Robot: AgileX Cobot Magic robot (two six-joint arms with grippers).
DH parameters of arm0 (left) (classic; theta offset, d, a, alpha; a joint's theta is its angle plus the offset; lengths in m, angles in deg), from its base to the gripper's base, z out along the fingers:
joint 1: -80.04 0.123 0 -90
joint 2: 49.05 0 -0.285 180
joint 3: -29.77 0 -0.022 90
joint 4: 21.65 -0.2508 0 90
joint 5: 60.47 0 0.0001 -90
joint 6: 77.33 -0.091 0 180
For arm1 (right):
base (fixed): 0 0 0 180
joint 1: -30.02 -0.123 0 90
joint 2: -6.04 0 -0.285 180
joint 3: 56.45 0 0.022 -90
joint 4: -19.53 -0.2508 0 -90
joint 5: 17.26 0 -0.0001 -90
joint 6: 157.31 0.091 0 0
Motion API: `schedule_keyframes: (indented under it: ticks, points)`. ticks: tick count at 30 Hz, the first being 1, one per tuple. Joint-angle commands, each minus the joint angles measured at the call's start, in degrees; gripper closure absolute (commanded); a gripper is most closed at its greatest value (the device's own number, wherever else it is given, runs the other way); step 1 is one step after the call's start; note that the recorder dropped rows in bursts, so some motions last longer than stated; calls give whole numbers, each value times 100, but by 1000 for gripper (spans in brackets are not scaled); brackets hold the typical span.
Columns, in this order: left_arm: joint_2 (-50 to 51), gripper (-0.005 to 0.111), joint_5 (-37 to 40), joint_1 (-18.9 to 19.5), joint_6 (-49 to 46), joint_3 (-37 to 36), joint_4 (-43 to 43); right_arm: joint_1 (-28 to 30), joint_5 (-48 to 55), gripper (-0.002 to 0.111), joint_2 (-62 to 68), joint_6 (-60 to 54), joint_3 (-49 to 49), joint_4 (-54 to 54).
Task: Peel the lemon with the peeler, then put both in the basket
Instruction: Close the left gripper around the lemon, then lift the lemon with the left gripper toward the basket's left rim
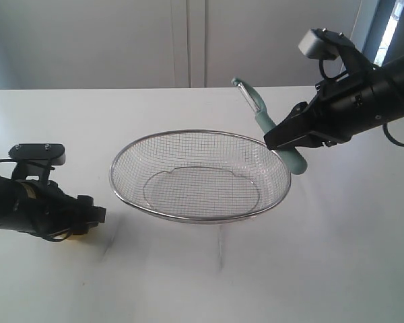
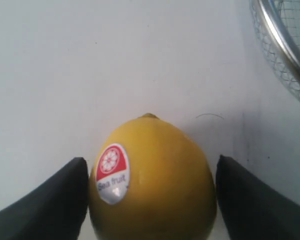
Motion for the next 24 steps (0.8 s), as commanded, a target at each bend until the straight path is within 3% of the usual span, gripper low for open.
schedule_keyframes:
  ticks: [1, 4, 6, 8, 10, 15, 24]
  points:
    - [10, 50, 51, -31, 27, 21, -4, -8, -11, 108, -45, -65, 45, -69]
    - [10, 65, 95, -31, 27, 21, -4, -8, -11, 108, -45, -65, 45, -69]
    - [10, 84, 300, -31, -2, 21, -6, -8, -11, 108, -45, -65, 45, -69]
    - [-2, 99, 394, -31, -368, 21, -107, -8, -11, 108, -45, -65, 45, -69]
    - [-115, 107, 483, -31, -889, 21, -144, -8, -11, 108, -45, -65, 45, -69]
    - [-659, 107, 554, -31, -1535, 32, -144, -8, -11, 108, -45, -65, 45, -69]
    - [-1868, 107, 601, -31, -1535, 32, -144, -8, -11, 108, -45, -65, 45, -69]
